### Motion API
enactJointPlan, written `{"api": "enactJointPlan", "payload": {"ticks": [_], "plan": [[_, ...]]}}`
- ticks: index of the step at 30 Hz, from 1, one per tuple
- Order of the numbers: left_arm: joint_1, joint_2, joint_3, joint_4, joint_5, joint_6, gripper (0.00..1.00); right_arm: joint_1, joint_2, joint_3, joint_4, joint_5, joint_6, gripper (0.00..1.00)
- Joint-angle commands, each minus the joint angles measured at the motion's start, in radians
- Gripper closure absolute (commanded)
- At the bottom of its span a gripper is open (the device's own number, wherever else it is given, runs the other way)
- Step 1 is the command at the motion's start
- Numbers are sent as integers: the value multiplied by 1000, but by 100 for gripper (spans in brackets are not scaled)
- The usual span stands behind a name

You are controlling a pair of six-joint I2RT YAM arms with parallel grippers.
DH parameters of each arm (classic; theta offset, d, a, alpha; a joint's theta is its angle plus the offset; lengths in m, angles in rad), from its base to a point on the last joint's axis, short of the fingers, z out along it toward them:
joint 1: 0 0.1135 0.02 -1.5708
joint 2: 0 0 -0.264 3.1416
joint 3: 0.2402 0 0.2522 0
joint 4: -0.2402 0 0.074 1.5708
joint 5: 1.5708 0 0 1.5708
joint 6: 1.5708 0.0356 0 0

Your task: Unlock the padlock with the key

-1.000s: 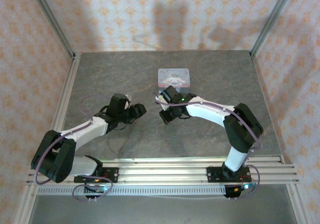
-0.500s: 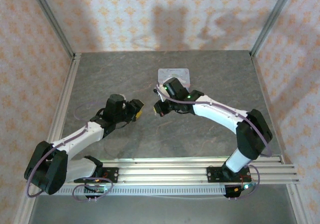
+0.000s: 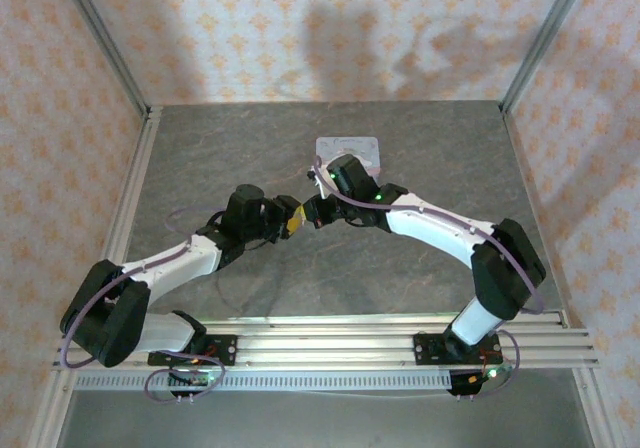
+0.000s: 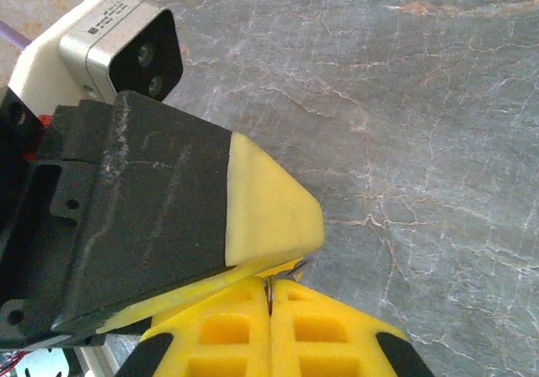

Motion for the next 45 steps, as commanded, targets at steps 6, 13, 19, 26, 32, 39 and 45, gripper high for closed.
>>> {"api": "enactJointPlan", "payload": {"ticks": [6, 13, 19, 26, 32, 39, 45], "plan": [[-6, 8, 10, 96, 6, -84, 62, -5, -7, -37, 97, -21, 48, 100], [-5, 2, -3, 116, 7, -111, 64, -6, -15, -78, 151, -27, 83, 100], [-6, 9, 1, 102, 6, -79, 88, -5, -35, -108, 173, -47, 89, 100], [-7, 6, 103, -49, 34, 168, 100, -6, -64, -109, 116, -60, 65, 100], [-3, -71, 171, -193, 17, 564, 100, -32, -169, -119, 33, -44, 65, 55], [10, -202, 173, -228, 46, 1010, 100, -101, -382, -158, -72, -121, 67, 47], [10, -191, 271, -311, 356, 1411, 100, -147, -451, -127, -112, -227, 109, 47]]}}
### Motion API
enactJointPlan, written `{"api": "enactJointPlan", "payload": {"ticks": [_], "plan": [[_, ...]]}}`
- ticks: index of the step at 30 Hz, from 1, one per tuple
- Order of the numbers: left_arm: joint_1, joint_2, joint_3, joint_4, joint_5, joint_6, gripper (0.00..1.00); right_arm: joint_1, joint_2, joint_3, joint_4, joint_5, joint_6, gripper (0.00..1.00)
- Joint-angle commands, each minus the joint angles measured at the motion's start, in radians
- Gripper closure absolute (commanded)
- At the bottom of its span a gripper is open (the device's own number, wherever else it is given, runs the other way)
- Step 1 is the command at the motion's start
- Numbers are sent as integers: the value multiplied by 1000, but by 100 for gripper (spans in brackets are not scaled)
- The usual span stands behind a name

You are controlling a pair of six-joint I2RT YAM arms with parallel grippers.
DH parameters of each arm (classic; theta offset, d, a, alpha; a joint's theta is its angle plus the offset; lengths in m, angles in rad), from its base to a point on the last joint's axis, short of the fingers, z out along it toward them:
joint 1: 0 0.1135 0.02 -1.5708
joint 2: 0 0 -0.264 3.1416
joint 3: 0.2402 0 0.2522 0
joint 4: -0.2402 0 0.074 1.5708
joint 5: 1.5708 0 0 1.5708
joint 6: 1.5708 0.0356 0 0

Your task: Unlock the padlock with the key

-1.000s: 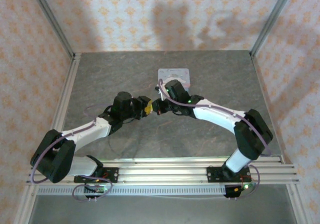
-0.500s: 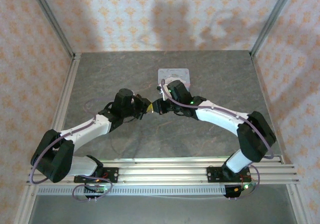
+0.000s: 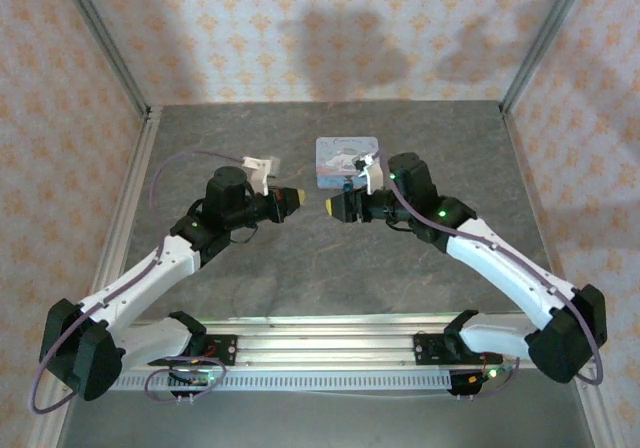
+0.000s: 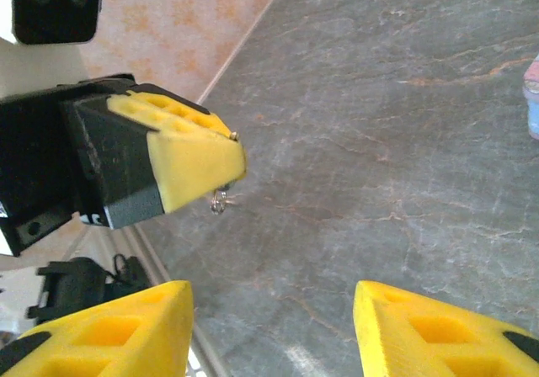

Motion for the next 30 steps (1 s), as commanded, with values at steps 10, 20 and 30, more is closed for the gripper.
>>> {"api": "enactJointPlan", "payload": {"ticks": [10, 20, 30], "plan": [[10, 3, 171, -200, 285, 460, 100, -20, 4, -43, 161, -209, 134, 51], [15, 70, 219, -147, 205, 204, 100, 143, -101, -169, 277, 249, -16, 51], [15, 67, 235, -110, 160, 80, 100, 217, -28, -111, 288, 276, -99, 47]]}}
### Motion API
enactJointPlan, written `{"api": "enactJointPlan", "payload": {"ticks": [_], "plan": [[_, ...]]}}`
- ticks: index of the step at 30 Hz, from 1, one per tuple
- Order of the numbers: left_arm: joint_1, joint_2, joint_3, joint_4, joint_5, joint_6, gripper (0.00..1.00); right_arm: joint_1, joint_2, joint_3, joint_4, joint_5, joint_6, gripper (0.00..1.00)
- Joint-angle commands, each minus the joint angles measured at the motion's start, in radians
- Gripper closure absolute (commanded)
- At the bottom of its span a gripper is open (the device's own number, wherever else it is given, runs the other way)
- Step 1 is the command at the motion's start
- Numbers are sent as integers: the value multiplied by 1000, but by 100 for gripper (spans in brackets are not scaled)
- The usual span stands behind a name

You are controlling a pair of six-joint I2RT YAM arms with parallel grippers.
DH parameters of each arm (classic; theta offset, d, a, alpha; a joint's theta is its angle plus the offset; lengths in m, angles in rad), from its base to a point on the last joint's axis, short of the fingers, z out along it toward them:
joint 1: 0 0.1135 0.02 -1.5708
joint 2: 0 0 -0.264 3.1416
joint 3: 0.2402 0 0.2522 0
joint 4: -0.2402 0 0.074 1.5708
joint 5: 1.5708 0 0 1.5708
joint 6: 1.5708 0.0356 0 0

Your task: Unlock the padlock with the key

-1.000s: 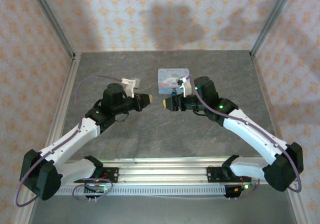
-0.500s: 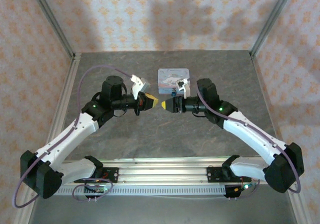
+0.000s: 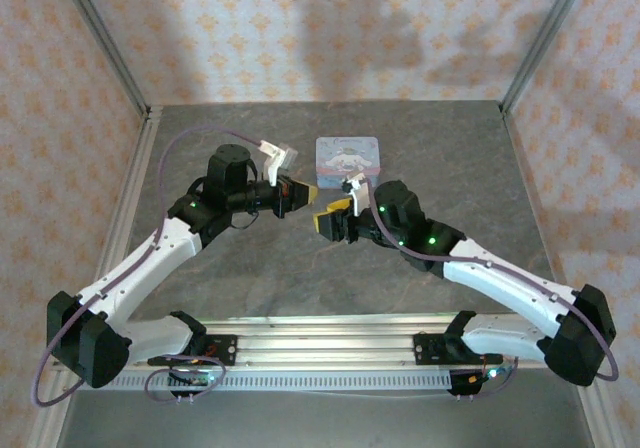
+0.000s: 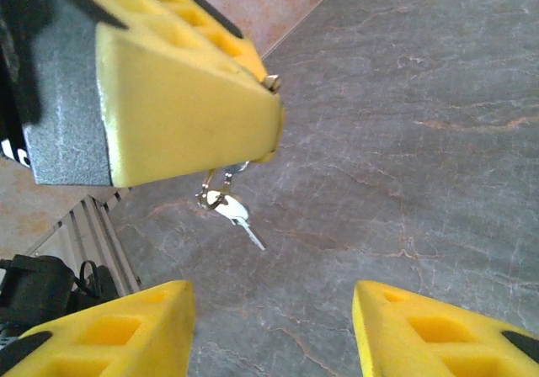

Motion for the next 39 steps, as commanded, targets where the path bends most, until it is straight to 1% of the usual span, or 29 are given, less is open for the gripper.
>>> {"api": "enactJointPlan", "payload": {"ticks": [1, 14, 18, 20, 23, 28, 29, 32, 33, 37, 39], "plan": [[7, -6, 36, 47, -26, -59, 100, 20, 22, 46, 42, 34, -47, 47], [6, -20, 24, 44, -23, -73, 100, 34, 55, 106, 59, 25, -54, 46], [5, -27, 21, 46, -8, -78, 100, 36, 104, 129, 60, 23, -50, 49], [5, -30, 18, 41, -1, -78, 100, 35, 114, 132, 67, 31, -50, 55], [5, -37, 10, 44, 18, -85, 100, 35, 124, 130, 84, 48, -46, 70], [1, -47, -12, 63, 56, -105, 100, 34, 119, 93, 133, 85, -43, 98], [-1, -50, -17, 64, 59, -108, 100, 35, 115, 85, 140, 91, -45, 100], [-1, -63, -37, 77, 64, -125, 100, 35, 106, 62, 155, 100, -55, 100], [-1, -67, -45, 87, 64, -137, 98, 35, 104, 57, 154, 98, -61, 100], [0, -84, -67, 143, 75, -200, 81, 35, 103, 44, 145, 85, -90, 100], [1, -90, -67, 159, 79, -222, 74, 34, 104, 42, 139, 80, -101, 100]]}}
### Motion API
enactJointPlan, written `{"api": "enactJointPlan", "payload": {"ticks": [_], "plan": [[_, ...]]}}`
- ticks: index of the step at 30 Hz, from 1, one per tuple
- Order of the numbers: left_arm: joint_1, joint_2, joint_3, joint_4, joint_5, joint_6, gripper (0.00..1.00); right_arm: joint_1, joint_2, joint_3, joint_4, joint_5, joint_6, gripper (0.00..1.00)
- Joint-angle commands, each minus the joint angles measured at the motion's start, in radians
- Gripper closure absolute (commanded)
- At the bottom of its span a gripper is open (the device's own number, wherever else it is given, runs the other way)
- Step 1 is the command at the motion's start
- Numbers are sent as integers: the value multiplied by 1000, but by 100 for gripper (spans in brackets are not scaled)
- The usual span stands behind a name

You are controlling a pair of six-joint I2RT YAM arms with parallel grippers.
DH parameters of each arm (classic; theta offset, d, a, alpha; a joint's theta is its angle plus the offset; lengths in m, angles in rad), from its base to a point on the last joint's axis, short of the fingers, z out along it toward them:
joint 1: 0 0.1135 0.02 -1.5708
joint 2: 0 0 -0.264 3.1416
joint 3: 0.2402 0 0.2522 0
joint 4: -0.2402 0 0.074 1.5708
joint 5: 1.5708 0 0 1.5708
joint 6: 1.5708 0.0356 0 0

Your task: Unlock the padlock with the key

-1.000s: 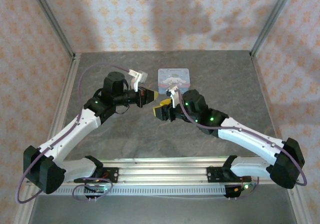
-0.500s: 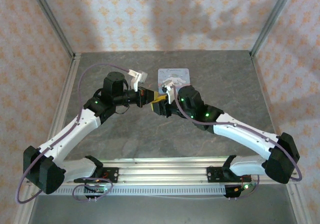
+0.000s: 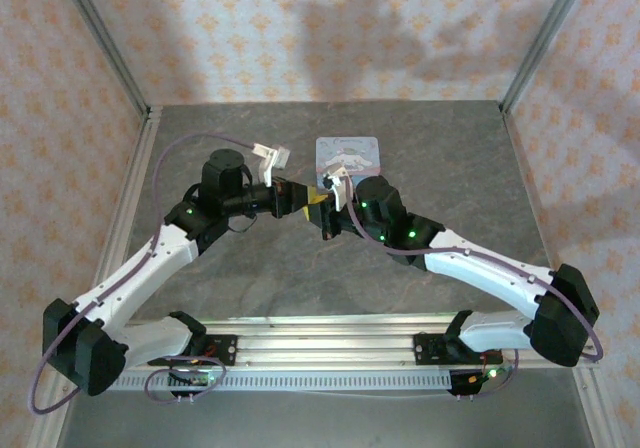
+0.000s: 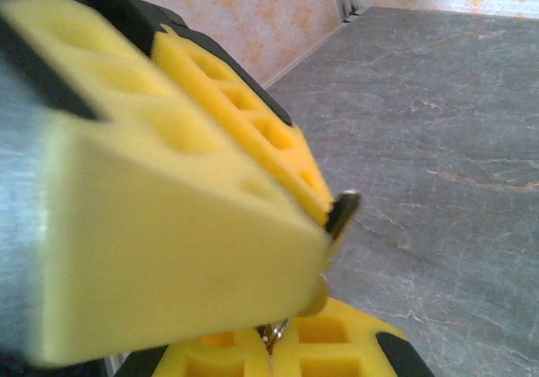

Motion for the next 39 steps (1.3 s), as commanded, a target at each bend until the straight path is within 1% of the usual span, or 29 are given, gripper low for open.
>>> {"api": "enactJointPlan", "payload": {"ticks": [1, 5, 9, 14, 16, 18, 20, 23, 27, 31, 34, 39], "plan": [[-6, -39, -3, 79, 57, -64, 72, -7, -17, -16, 18, 25, -38, 100], [-6, -48, 6, 71, 60, -64, 69, -6, -18, -14, 13, 20, -50, 100], [-5, -52, 13, 33, 39, -44, 68, -6, -16, -5, 1, 12, -59, 100], [4, -42, 47, -113, -26, 28, 68, -7, -17, 7, -40, 1, -79, 100], [20, -42, 54, -162, -62, 20, 66, -7, -17, 18, -69, -12, -92, 100], [54, -44, 36, -166, -80, -44, 64, -7, -15, 40, -114, -26, -111, 100], [86, -50, -11, -128, -93, -160, 63, -8, -17, 48, -131, -34, -118, 100], [108, -66, -117, -3, -128, -374, 62, -12, -17, 41, -119, -36, -113, 100], [89, -75, -256, 194, -177, -657, 63, -17, -6, 4, -35, -26, -81, 100], [48, -85, -262, 165, -226, -751, 63, -18, 40, 3, 28, -39, -61, 100], [44, -101, -271, 174, -239, -822, 62, -19, 77, 18, 52, -58, -55, 100], [45, -151, -298, 160, -314, -917, 61, -19, 111, 29, 80, -69, -49, 100]]}}
